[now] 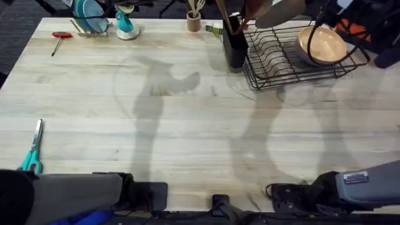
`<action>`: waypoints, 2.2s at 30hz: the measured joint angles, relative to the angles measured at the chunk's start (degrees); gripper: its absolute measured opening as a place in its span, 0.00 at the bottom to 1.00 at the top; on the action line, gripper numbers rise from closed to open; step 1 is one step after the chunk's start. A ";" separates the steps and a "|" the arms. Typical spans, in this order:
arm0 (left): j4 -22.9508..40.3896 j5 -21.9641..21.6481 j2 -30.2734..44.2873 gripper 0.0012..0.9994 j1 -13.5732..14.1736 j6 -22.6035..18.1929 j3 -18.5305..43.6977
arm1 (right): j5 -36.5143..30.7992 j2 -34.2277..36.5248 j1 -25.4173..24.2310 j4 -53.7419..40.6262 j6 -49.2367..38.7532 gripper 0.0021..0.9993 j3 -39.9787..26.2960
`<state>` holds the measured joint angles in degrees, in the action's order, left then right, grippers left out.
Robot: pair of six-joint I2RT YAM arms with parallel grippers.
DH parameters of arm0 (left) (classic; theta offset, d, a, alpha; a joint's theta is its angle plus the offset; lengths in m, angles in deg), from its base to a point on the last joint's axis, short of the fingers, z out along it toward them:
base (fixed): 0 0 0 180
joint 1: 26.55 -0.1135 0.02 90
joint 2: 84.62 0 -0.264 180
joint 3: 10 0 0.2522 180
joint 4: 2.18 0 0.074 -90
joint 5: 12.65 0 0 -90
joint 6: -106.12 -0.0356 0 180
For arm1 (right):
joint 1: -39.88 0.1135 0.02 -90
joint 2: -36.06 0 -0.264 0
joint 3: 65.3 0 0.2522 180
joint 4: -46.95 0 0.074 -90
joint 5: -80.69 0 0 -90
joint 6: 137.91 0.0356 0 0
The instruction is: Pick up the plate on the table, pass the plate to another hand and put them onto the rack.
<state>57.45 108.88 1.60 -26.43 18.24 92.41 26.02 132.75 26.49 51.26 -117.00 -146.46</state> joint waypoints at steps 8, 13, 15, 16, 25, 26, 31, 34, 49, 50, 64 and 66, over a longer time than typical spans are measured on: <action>0.00 0.00 0.00 0.99 0.00 0.01 0.00 | 0.12 1.76 0.04 -0.36 -0.18 0.03 -0.02; 0.40 0.00 -0.02 0.99 0.00 0.01 0.00 | 0.07 2.05 0.11 -0.72 -0.21 0.03 -0.02; 0.39 0.00 -0.01 0.99 0.00 0.01 0.00 | -0.20 2.05 0.21 -0.49 -0.23 0.03 0.00; 0.39 0.00 -0.02 0.99 0.00 0.01 0.00 | -0.55 2.05 0.26 -0.49 -0.23 0.03 0.00; 0.39 0.00 -0.01 0.99 0.00 -0.01 0.00 | -1.47 3.31 0.52 2.07 -0.16 0.03 -0.04; 0.40 0.00 -0.02 0.99 0.00 0.01 0.00 | -1.48 3.67 0.52 2.22 0.05 0.03 -0.07; 0.35 0.00 -0.02 0.99 0.00 -0.01 0.00 | -1.67 4.89 0.74 2.06 0.76 0.03 -0.83; 0.35 0.00 -0.02 0.99 0.00 -0.01 0.00 | -1.67 5.45 0.85 2.16 1.79 0.03 -2.60; 0.33 0.00 -0.02 0.99 0.00 0.01 0.00 | -1.67 8.86 1.22 2.44 3.84 0.03 -8.94; 0.33 0.00 -0.02 0.99 0.00 0.00 0.00 | -1.67 9.51 1.28 2.35 4.34 0.03 -8.94; 0.33 0.00 -0.02 0.99 0.00 -0.01 0.00 | -1.89 13.04 1.75 -1.78 6.57 0.03 -8.94; 0.35 0.00 -0.01 0.99 0.00 0.00 0.00 | -2.11 14.02 1.77 -1.89 6.58 0.03 -8.94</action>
<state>57.80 108.88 1.59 -26.43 18.24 92.41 23.91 146.76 28.26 49.38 -110.42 -155.40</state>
